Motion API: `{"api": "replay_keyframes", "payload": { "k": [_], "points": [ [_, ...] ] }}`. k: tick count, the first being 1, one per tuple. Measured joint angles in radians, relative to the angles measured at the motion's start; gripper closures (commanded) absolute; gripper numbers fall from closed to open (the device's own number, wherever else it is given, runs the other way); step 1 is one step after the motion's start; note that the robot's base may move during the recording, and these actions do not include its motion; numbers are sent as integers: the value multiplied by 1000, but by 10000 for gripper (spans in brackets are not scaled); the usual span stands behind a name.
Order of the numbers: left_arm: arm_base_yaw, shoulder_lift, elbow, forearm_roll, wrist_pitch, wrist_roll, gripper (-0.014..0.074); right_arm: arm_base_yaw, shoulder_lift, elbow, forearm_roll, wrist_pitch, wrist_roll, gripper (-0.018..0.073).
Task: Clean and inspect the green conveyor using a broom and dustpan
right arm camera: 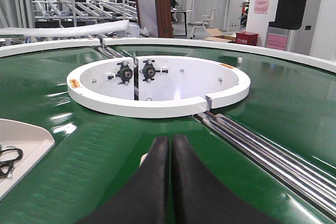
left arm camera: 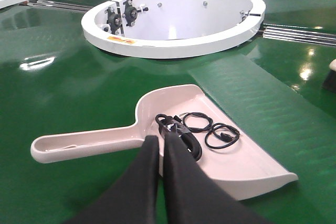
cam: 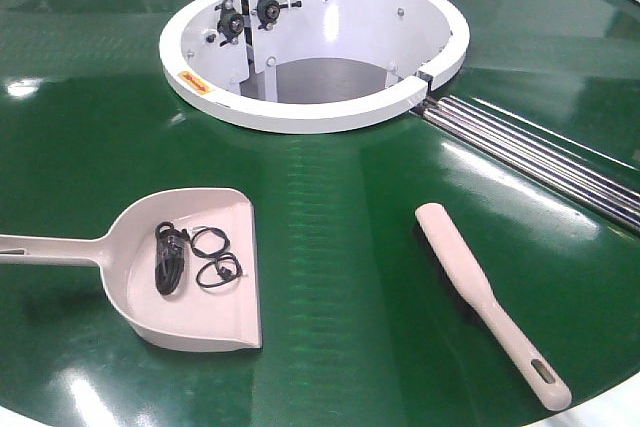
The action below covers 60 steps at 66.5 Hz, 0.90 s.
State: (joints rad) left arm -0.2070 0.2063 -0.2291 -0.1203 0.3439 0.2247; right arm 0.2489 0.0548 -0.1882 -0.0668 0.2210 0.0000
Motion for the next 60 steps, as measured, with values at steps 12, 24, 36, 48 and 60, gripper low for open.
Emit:
{"api": "replay_keyframes", "payload": {
  "k": [12, 24, 36, 48, 60],
  "points": [
    [5, -136, 124, 81, -84, -79, 603, 0, 0, 0, 0, 1, 0, 568],
    [84, -215, 252, 120, -199, -203, 603, 0, 0, 0, 0, 1, 0, 568],
    [156, -219, 257, 120, -233, -242, 602, 0, 0, 0, 0, 4, 0, 568],
    [159, -219, 257, 120, -235, -244, 603, 0, 0, 0, 0, 4, 0, 568],
    [159, -219, 257, 120, -235, -244, 603, 0, 0, 0, 0, 4, 0, 568]
  ]
}}
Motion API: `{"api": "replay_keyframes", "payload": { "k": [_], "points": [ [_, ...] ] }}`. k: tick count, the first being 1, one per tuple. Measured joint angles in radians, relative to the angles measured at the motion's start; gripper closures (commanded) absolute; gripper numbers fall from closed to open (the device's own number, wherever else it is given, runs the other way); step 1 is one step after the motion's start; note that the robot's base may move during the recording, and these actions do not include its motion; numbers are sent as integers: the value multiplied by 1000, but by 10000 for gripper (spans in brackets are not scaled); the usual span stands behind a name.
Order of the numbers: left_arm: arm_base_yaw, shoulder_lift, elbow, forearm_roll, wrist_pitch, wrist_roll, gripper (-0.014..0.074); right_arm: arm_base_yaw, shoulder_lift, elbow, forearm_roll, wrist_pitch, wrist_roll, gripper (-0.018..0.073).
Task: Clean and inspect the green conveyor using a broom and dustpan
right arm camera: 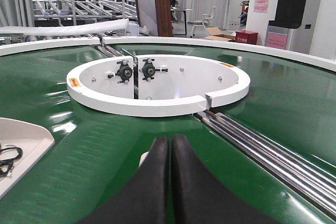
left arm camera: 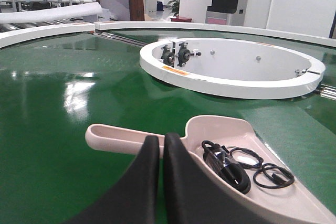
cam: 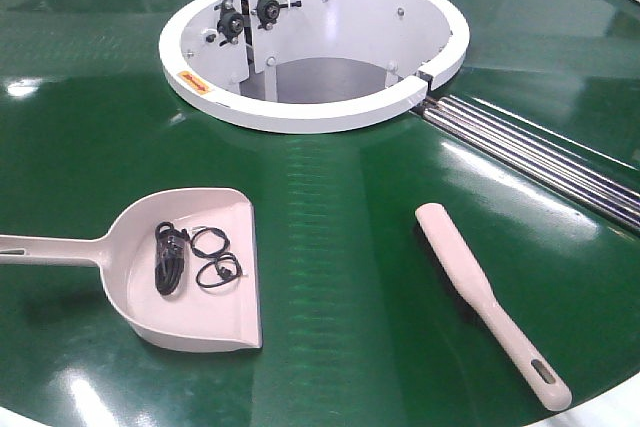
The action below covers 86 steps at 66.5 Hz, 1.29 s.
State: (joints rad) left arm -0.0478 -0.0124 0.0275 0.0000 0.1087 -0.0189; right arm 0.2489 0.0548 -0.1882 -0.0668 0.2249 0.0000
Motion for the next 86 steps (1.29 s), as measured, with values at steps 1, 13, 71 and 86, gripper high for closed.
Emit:
{"api": "replay_keyframes", "payload": {
  "k": [1, 13, 71, 86],
  "points": [
    [0, 0, 0, 0, 0, 0, 603, 0, 0, 0, 0, 0, 0, 568],
    [0, 0, 0, 0, -4, 0, 603, 0, 0, 0, 0, 0, 0, 568],
    [0, 0, 0, 0, -5, -1, 603, -111, -14, 203, -25, -231, 30, 568],
    [0, 0, 0, 0, -5, -1, 603, -67, -67, 216, -5, -255, 64, 568]
  ]
}}
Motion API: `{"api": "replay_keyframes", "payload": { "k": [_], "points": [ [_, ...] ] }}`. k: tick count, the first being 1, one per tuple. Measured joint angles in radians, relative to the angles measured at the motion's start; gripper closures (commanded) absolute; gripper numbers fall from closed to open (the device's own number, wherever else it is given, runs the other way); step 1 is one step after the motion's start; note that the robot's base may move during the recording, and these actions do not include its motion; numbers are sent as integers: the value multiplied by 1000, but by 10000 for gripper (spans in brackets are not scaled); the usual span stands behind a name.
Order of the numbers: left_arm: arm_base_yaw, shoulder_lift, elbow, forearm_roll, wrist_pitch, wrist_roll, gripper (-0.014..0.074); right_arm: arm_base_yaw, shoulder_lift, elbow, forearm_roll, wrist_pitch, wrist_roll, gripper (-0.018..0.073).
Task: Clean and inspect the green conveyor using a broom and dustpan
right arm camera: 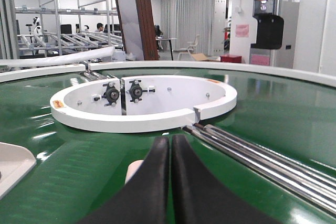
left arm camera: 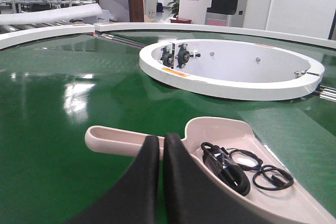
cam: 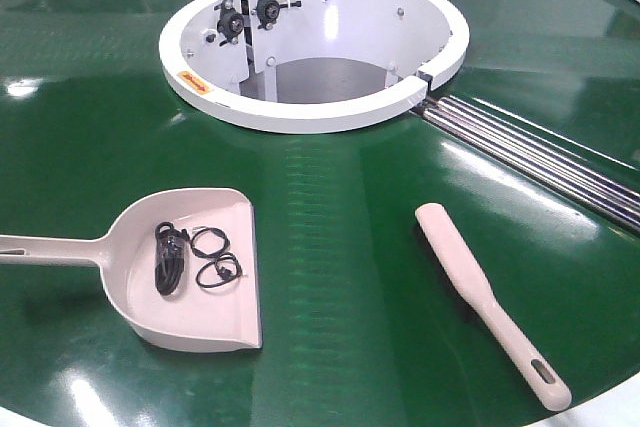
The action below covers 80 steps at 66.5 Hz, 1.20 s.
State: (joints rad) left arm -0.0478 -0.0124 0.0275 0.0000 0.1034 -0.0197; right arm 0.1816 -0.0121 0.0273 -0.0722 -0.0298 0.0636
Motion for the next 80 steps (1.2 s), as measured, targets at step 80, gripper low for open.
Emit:
{"api": "replay_keyframes", "payload": {
  "k": [80],
  "points": [
    [0, 0, 0, 0, 0, 0, 603, 0, 0, 0, 5, 53, 4, 568]
  ]
}}
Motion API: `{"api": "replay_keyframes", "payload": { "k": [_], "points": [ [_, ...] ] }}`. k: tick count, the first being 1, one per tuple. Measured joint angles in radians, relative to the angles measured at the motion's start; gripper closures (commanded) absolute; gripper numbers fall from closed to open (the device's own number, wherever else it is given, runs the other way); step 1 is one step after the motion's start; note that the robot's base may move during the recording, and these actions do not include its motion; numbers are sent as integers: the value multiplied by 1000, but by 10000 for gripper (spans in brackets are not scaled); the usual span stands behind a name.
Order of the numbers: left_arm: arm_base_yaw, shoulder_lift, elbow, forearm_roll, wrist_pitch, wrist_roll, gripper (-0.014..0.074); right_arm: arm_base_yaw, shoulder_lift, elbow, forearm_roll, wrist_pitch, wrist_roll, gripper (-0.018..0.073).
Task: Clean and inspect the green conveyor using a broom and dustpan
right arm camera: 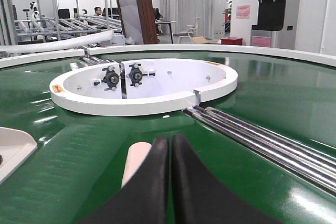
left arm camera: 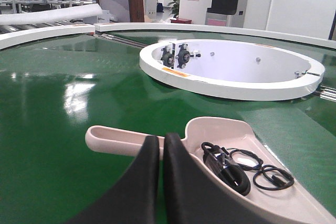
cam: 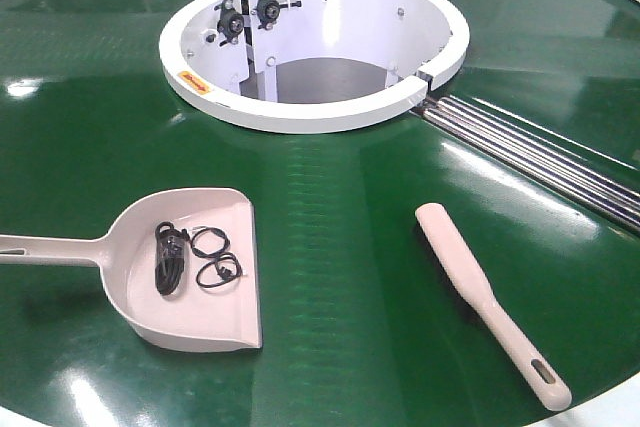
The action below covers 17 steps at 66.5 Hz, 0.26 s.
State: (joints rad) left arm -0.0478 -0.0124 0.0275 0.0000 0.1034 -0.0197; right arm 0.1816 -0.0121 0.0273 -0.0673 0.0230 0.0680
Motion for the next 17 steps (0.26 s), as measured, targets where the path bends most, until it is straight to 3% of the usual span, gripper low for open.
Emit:
{"api": "replay_keyframes", "payload": {
  "k": [17],
  "points": [
    [0, 0, 0, 0, 0, 0, 603, 0, 0, 0, 0, 0, 0, 568]
  ]
}}
